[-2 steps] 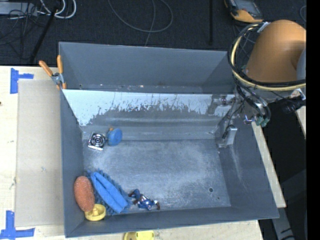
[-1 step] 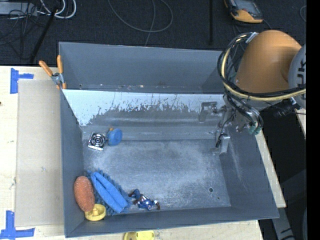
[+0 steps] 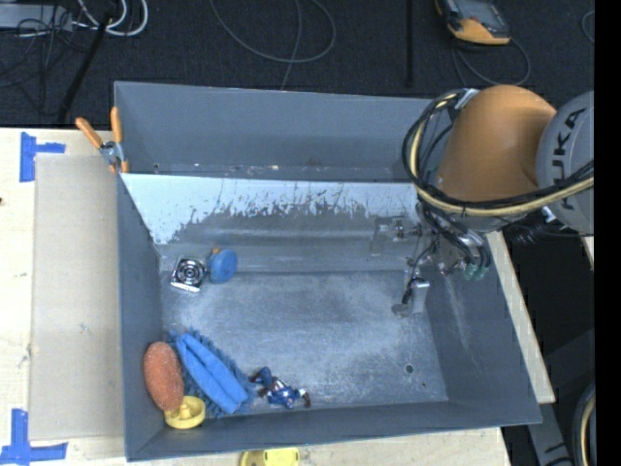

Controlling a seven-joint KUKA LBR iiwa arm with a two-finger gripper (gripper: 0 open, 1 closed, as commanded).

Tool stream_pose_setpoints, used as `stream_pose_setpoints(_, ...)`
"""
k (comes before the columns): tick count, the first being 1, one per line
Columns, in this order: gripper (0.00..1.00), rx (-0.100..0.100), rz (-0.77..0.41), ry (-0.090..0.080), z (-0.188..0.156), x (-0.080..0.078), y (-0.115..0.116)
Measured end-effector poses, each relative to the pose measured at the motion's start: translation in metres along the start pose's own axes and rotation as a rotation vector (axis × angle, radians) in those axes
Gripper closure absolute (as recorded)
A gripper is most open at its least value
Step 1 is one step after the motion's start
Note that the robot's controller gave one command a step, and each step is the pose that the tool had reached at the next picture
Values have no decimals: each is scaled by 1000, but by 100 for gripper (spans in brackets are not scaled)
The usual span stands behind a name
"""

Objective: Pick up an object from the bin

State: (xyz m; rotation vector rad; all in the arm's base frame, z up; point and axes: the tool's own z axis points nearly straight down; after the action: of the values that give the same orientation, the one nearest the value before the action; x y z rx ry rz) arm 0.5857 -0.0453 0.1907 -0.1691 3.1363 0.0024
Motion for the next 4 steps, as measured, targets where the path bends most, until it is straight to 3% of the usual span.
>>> stream_pose_setpoints(1,0,1,147,-1,7,-18,5)
stream_pose_setpoints(2,0,2,-25,-1,-13,-22,54)
stream_pose_setpoints(3,0,-1,-67,2,-12,-10,97)
stream_pose_setpoints(4,0,2,-118,-5,38,-4,107)
